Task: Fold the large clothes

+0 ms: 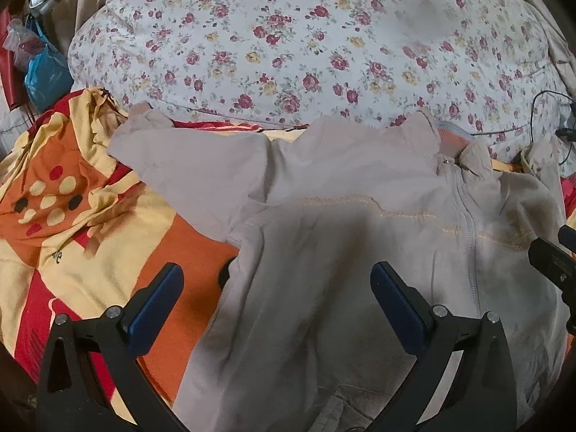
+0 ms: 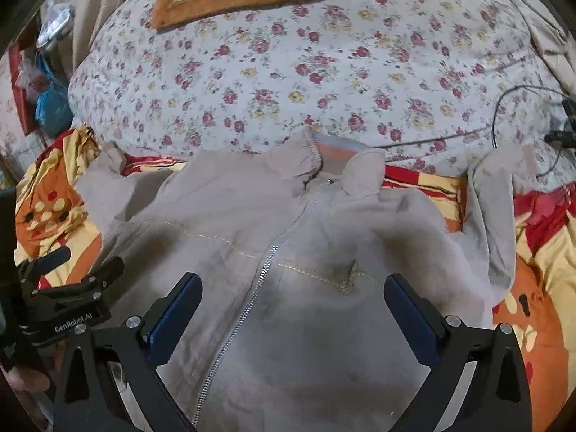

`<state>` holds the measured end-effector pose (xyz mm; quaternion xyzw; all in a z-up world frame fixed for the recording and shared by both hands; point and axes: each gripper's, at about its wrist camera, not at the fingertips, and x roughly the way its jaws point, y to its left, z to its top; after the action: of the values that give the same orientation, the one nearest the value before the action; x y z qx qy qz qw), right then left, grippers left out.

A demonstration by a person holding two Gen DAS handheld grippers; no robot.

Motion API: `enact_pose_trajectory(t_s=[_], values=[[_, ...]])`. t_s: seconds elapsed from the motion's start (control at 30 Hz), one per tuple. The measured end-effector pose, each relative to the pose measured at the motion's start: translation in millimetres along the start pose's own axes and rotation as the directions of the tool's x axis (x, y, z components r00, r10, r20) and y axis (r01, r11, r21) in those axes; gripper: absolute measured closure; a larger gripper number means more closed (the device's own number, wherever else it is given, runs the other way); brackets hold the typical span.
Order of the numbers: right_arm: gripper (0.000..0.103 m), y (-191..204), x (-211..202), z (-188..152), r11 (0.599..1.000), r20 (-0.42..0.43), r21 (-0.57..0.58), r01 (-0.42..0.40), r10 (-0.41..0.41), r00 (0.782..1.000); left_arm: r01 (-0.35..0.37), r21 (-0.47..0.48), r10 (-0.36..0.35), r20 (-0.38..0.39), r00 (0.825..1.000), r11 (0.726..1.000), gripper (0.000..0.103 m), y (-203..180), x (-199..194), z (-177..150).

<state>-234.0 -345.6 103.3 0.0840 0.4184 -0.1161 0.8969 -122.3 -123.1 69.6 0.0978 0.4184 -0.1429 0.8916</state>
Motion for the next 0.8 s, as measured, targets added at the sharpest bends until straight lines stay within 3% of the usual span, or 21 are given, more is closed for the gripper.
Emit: enact_pose_trajectory(t_s=[0.8], values=[[0.002, 2.8, 8.7, -6.3, 1.000, -0.023, 0.009, 0.004, -0.004, 1.000, -0.009, -0.005, 0.009, -0.017, 1.000, 1.000, 0.000, -0.8, 8.1, -3.5]])
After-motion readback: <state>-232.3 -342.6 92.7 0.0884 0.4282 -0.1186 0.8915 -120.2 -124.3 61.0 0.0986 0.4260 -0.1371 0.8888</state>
